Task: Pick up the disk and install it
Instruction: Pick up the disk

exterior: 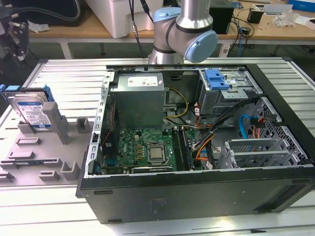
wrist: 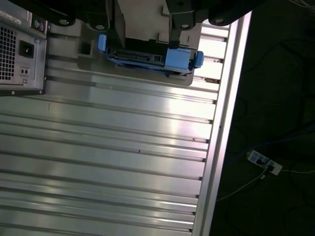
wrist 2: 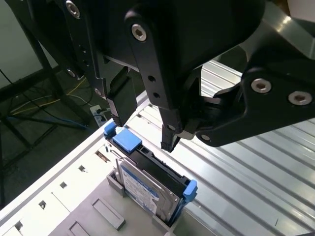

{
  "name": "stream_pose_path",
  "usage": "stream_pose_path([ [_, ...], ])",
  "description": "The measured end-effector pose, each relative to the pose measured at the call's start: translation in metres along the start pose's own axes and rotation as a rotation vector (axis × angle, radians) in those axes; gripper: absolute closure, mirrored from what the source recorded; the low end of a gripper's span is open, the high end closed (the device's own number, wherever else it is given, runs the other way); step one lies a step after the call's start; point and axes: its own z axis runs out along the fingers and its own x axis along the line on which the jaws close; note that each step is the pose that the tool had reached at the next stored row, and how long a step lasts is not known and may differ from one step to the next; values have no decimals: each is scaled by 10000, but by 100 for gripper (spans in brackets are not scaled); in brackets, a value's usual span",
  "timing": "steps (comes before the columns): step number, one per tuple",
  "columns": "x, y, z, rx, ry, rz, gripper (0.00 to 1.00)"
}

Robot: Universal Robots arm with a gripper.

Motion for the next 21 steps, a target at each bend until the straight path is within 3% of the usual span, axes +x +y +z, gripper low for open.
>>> stream_pose_path([
  [4,26,26,3,-43,194,-3,52],
  [18,36,-32,-2,-5,204,-7,52],
  [21,35,-33,0,40,309,-782,52],
])
